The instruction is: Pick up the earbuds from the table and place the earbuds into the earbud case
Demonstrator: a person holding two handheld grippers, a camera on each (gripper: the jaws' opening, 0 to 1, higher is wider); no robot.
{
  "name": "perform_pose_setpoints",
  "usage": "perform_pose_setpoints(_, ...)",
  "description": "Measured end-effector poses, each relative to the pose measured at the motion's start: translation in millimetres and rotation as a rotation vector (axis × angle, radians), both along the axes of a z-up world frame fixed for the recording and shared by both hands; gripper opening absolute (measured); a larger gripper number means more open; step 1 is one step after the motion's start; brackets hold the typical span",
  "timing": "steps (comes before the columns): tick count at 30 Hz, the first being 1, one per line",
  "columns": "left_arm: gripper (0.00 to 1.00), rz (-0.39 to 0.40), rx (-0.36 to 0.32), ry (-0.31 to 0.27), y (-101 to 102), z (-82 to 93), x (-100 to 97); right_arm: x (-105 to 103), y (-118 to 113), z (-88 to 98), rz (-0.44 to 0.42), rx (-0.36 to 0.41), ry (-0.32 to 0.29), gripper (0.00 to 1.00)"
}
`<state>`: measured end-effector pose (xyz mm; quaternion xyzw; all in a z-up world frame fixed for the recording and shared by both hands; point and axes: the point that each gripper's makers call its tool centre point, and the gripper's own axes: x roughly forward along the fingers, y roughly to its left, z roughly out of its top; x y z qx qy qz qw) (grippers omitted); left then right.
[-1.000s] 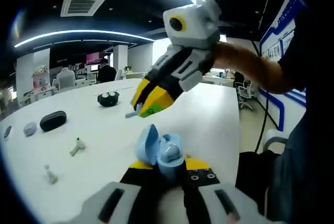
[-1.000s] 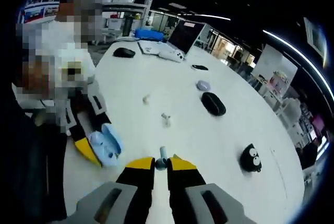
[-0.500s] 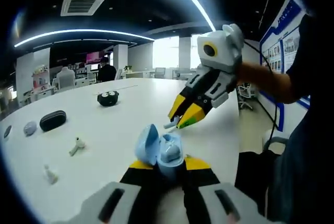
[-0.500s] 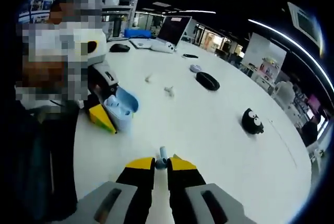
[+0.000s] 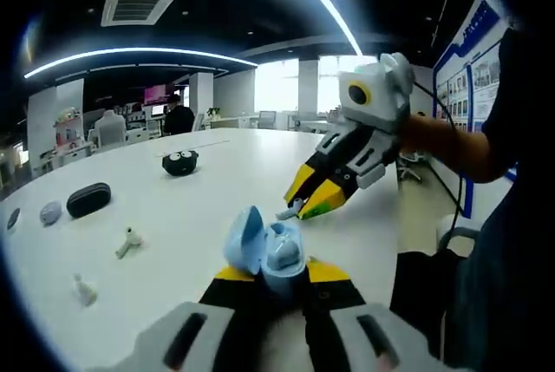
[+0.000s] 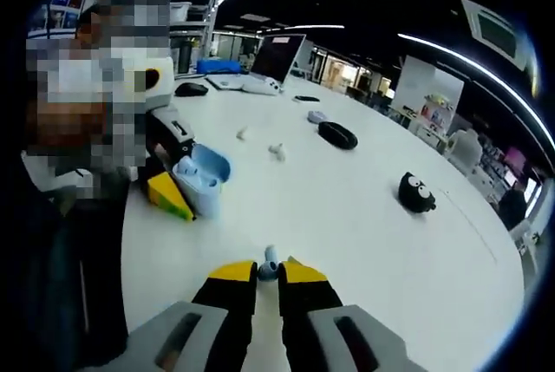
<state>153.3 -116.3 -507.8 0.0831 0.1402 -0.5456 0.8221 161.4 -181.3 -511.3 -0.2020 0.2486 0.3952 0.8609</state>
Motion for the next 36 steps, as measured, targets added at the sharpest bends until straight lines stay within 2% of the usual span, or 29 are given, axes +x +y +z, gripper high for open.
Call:
perform_pose_setpoints(5,0.19,-0.001,0.002,0.001,0.3,0.0,-0.3,-0.1,-3.3,-0.6,-0.048,0.061,-0.005,0.15)
perform_pose_setpoints(9,0.19,0.0,0.003,0.002,0.5,0.0,-0.4,-1.1,-2.7,-1.5,-0.08,0.144,0.013,0.15)
perform_pose_setpoints(16,0.19,0.003,0.003,0.002,0.6,0.0,-0.6,0.8,-0.5,-1.6,-0.104,0.206,0.011,0.13)
perform_pose_setpoints(24,0.19,0.0,0.004,0.002,0.2,0.0,-0.9,1.6,0.3,0.3,-0.111,0.221,0.0,0.11)
perform_pose_setpoints(36,0.19,-0.008,0.019,-0.007,-0.1,-0.1,-0.9,-6.5,13.6,22.5,-0.044,0.185,-0.028,0.11)
